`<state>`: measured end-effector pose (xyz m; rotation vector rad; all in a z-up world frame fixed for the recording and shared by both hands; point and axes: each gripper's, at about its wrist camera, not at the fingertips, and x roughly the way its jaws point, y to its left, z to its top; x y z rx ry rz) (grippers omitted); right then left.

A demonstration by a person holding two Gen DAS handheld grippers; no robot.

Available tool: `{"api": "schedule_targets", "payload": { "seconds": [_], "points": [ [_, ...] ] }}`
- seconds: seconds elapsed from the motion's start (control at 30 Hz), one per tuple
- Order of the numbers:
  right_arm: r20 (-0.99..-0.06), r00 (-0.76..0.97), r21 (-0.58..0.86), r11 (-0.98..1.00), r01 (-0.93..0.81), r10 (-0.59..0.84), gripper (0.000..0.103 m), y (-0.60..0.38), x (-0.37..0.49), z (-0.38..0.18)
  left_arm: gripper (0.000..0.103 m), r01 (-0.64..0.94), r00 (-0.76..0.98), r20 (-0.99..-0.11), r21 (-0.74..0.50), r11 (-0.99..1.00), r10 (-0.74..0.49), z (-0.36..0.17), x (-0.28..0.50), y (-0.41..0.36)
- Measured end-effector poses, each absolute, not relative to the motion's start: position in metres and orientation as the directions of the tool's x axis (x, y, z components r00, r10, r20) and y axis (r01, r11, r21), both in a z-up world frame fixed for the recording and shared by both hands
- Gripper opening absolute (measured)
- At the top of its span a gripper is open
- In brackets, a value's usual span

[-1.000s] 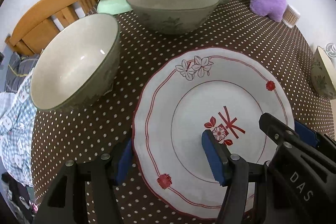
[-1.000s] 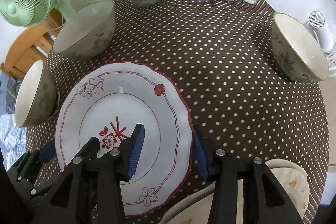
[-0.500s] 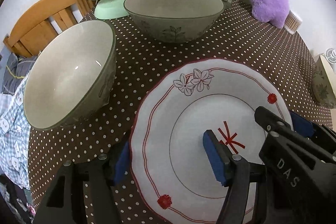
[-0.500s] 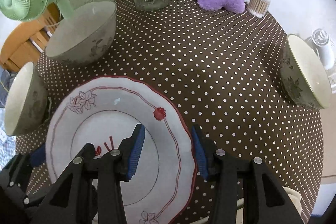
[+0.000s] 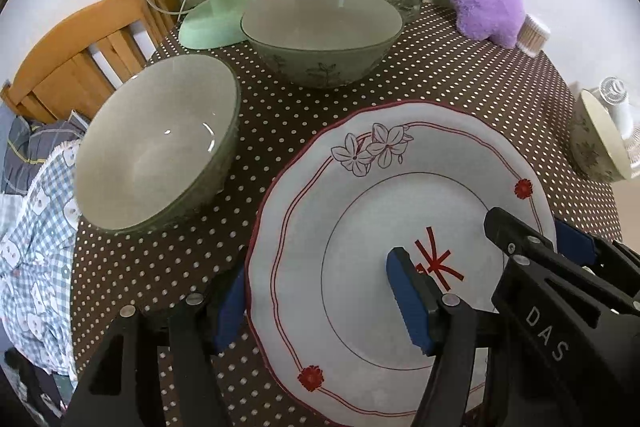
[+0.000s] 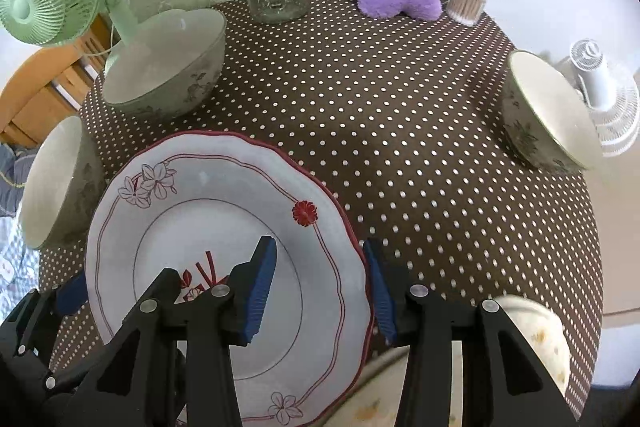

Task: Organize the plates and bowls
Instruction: 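Grasp the red-rimmed plate rim with the right gripper and lift, then lower the red-rimmed plate onto the yellow-flower plate stack with the right gripper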

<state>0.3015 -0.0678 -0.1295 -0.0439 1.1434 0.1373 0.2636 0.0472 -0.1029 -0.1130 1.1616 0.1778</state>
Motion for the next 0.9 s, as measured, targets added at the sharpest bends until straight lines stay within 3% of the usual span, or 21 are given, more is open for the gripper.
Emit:
{"api": "schedule_targets", "payload": {
  "seconds": [0.43, 0.9],
  "points": [
    [-0.873, 0.486, 0.032, 0.999, -0.01, 0.033, 0.049, -0.073, 0.251, -0.079, 0.067, -0.094, 0.463, -0.886, -0.017, 0.995, 0.029, -0.057, 0.235, 0.05],
    [-0.873, 0.488, 0.026, 0.995, 0.096, -0.025, 0.049, -0.129, 0.207, -0.055, 0.067, 0.008, 0.464, -0.885, -0.019, 1.0, -0.02, -0.044, 0.2, -0.008]
  ]
}}
